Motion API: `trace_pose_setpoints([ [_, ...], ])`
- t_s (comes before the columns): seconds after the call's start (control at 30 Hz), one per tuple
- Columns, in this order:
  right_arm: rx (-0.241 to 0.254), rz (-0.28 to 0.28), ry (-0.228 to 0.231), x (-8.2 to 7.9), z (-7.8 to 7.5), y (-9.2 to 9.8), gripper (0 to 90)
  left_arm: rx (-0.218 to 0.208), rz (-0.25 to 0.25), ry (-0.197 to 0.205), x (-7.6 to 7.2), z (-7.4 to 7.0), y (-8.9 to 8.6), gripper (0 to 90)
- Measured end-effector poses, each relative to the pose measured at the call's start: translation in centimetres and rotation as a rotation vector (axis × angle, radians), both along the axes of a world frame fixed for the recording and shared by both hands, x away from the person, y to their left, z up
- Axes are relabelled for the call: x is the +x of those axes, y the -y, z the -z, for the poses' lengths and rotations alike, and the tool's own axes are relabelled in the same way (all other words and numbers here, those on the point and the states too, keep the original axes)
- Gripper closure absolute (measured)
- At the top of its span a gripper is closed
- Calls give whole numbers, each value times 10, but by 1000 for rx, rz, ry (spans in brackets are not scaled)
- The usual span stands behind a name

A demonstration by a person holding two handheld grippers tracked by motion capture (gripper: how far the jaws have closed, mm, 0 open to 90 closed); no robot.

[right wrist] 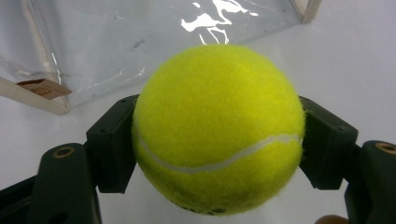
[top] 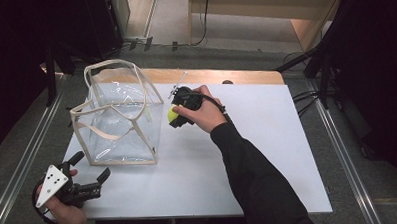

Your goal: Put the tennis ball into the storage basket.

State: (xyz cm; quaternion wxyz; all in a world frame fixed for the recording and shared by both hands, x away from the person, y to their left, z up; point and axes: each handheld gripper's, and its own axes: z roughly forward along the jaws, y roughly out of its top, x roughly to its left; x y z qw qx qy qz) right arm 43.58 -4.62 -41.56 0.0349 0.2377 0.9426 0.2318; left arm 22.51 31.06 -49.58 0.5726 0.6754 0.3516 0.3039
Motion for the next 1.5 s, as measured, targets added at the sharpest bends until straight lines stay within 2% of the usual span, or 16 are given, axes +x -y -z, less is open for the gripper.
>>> trace_pose_setpoints([
  [0.23,11,-22,3,0,-11,-1,232,1,1,-1,0,0,0,0],
  [0.27,29,-17,-6,-1,-14,-2,233,1,1,-2,0,0,0,0],
  [0.6,26,-48,-7,-2,-27,-5,233,-1,0,0,0,0,0,0],
  [0.87,24,-66,15,-5,-44,-7,233,1,0,0,0,0,1,0],
  [1.13,37,-106,-3,-11,-61,-11,234,-4,3,-1,0,0,0,0],
  [1.5,44,-117,5,-13,-76,-15,235,-3,3,1,0,0,-1,0],
])
